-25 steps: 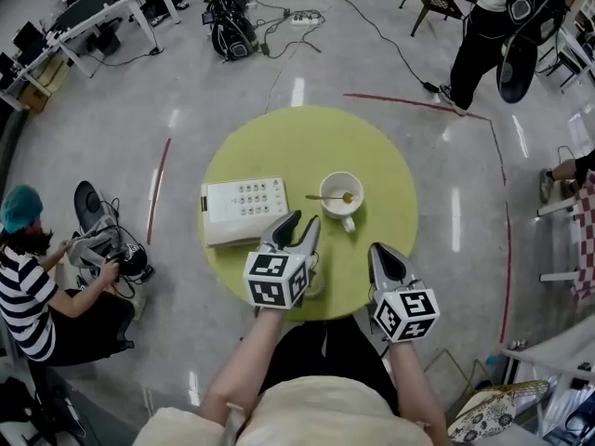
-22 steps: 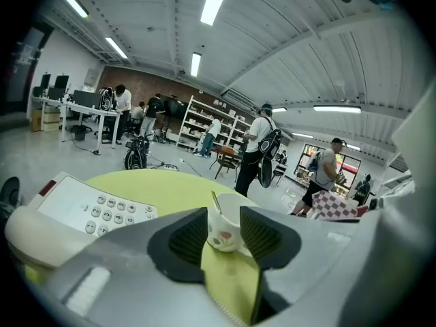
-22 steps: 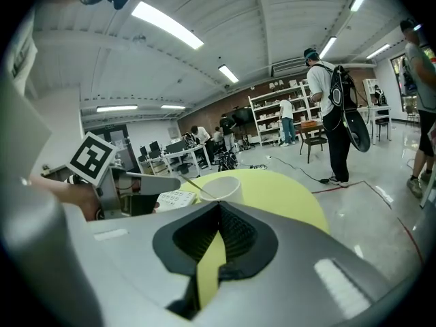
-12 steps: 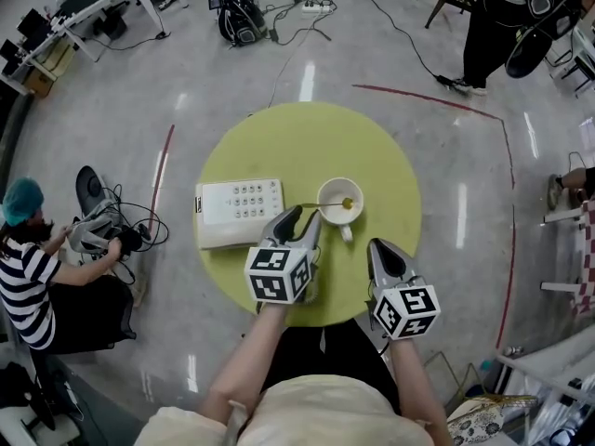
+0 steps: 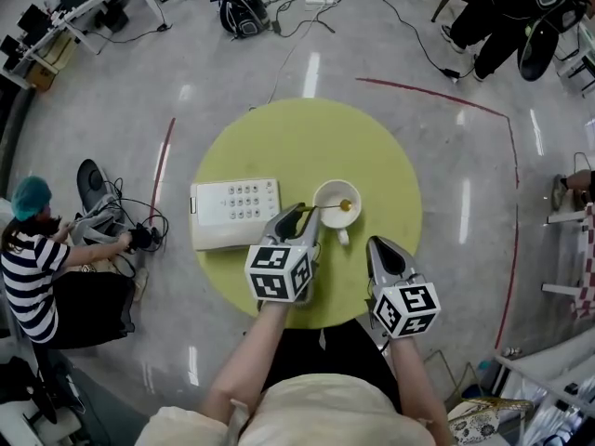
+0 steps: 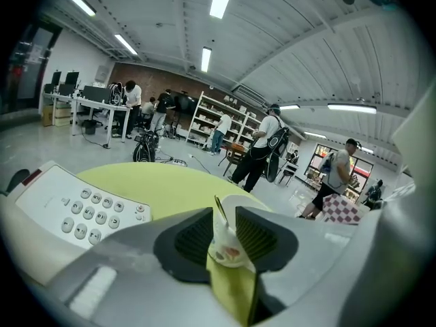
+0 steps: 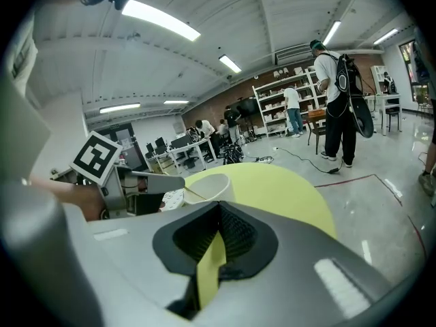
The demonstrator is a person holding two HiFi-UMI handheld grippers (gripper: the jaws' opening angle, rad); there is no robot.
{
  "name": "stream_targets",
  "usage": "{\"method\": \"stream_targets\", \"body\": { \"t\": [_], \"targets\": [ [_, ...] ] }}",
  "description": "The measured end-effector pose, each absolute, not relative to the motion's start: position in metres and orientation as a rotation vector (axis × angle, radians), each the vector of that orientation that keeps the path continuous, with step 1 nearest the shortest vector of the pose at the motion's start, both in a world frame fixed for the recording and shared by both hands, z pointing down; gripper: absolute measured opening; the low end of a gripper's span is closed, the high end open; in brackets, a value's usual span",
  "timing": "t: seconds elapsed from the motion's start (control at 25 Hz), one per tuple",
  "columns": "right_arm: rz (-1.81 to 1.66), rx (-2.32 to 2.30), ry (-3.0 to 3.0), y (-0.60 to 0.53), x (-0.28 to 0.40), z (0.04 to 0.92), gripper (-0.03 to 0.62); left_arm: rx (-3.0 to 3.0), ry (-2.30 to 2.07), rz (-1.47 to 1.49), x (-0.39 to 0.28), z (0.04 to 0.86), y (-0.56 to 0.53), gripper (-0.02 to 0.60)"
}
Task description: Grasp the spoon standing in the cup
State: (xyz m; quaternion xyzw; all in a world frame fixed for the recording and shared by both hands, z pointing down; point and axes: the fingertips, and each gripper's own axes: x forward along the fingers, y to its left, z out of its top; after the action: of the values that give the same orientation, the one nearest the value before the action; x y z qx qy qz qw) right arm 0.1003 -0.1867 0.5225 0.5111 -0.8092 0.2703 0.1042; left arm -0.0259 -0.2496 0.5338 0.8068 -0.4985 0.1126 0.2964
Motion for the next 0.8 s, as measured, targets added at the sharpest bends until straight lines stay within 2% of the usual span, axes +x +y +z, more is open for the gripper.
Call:
{"method": "stream_targets", "body": {
  "t": [0.36, 0.8],
  "targets": [
    [0.811, 1.487, -2.391, -0.1873, 0.0999, 0.5266, 0.003, 2.141, -1.341, 0.291, -0.0267, 0.5313, -0.2524, 0.049],
    [0.804, 1.484, -2.398, -0.1847, 0.0987, 0.5261, 0.003, 2.150, -1.334, 0.283, -0.0249, 0.5289, -0.2493, 0.026]
  ]
}}
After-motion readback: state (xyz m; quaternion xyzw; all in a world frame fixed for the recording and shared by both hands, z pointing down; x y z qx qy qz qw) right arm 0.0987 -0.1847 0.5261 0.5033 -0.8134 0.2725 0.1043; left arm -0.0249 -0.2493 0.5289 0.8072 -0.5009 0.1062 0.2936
